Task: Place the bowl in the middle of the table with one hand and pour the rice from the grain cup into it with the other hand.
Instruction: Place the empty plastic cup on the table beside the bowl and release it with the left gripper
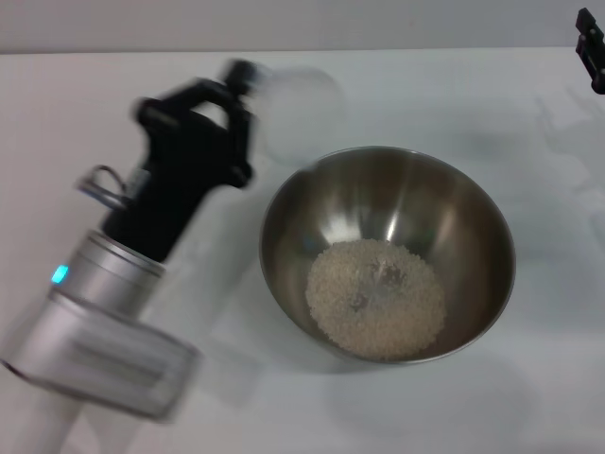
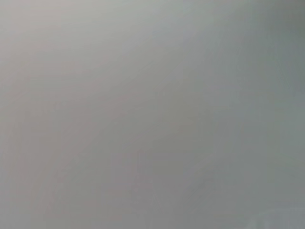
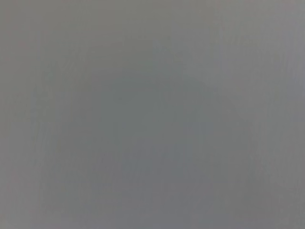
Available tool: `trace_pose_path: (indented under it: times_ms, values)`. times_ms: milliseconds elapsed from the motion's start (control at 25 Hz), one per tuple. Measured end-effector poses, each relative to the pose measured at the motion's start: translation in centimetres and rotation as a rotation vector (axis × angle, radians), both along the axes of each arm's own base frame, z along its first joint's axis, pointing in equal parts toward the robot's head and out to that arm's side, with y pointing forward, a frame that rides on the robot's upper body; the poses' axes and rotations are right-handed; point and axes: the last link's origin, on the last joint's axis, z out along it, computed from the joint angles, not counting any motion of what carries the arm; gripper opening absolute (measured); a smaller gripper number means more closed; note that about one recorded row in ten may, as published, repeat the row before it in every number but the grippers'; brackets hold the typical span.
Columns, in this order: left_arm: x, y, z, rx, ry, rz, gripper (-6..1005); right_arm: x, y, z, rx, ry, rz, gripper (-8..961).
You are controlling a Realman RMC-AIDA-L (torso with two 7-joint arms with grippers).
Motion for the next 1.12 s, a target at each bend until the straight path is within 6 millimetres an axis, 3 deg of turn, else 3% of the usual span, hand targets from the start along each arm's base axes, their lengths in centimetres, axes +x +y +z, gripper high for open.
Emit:
trace_pose_path:
  times_ms: [40, 80, 360, 400, 680, 1120]
  values:
    - [-0.4, 0.3, 0.3, -0.036, -0.069, 0.038, 65, 0.0, 0.0, 0.0, 0.0, 0.0, 0.0, 484]
    - [-1.8, 1.4, 0.9, -0.125, -0.244, 0.157, 66, 0.0, 0.0, -0.1, -0.003, -0.001, 0.001, 485]
    - [-5.0, 3.5, 0.8, -0.26, -0.461, 0.396, 71, -0.1, 0.0, -0.2, -0.005, 0.0, 0.003, 486]
    - [-6.1, 4.1, 0.5, -0.308, -0.512, 0.478, 72, -0.1, 0.0, -0.2, -0.005, 0.001, 0.004, 486]
    - [-8.3, 5.1, -0.3, -0.397, -0.559, 0.631, 77, 0.0, -0.1, -0.2, -0.005, 0.002, 0.004, 487]
    - [-9.2, 5.3, -1.1, -0.429, -0.558, 0.715, 86, -0.1, -0.2, -0.3, -0.009, 0.003, 0.005, 489]
